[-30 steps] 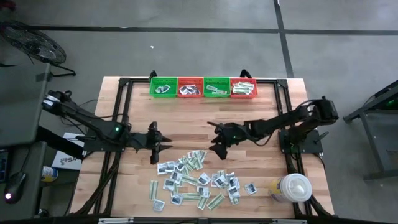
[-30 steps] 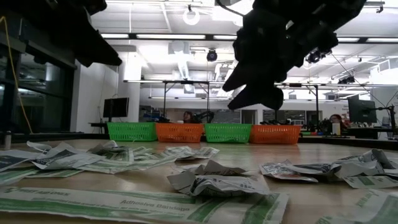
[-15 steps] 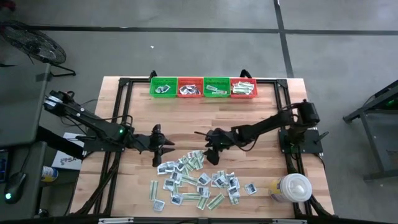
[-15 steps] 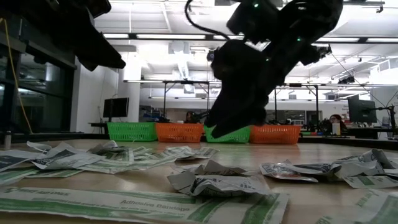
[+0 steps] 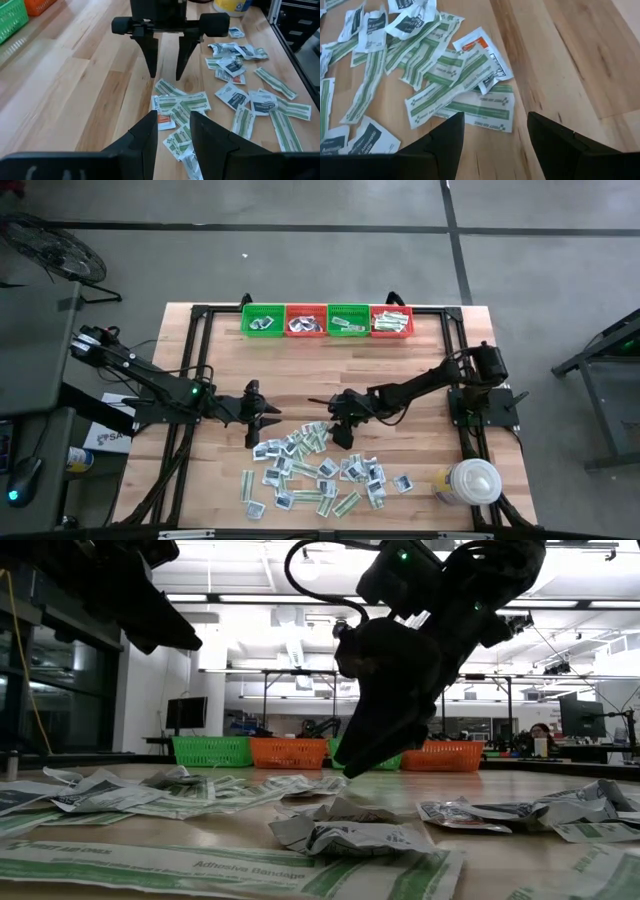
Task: Pick & Place First Aid Supplies
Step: Put the green bandage pack in the right orange bin
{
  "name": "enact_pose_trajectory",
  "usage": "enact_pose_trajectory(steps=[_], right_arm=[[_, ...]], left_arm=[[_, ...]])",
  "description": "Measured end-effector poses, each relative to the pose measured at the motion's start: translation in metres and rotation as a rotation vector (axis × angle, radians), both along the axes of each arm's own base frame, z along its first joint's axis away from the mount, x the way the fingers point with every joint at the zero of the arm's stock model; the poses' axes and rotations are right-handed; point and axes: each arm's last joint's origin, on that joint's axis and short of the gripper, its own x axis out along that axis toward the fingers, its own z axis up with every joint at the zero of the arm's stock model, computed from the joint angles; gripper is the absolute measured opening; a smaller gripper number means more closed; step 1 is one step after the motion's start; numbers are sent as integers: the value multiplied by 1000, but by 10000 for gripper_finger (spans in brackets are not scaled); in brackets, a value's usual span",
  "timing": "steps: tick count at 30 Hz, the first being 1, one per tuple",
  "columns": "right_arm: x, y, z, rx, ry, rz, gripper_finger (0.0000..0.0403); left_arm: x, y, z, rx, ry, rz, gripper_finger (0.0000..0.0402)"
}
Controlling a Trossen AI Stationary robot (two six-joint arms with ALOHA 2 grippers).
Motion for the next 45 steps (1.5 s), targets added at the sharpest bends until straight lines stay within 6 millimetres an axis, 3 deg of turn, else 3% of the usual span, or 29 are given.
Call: enact_pose_trajectory(steps=[6, 13, 31, 45], right_arm=[[0, 0, 0, 3, 1, -1, 210], [4, -1, -14, 100, 29, 14, 210], [4, 2, -15, 208, 42, 33, 208], [3, 1, -17, 168, 60, -71, 123]], left_arm=[[0, 0, 0, 0, 0, 0, 112], [0, 0, 0, 0, 1, 0, 112], [0, 0, 0, 8, 2, -1, 112], [0, 1, 0, 12, 1, 6, 112]])
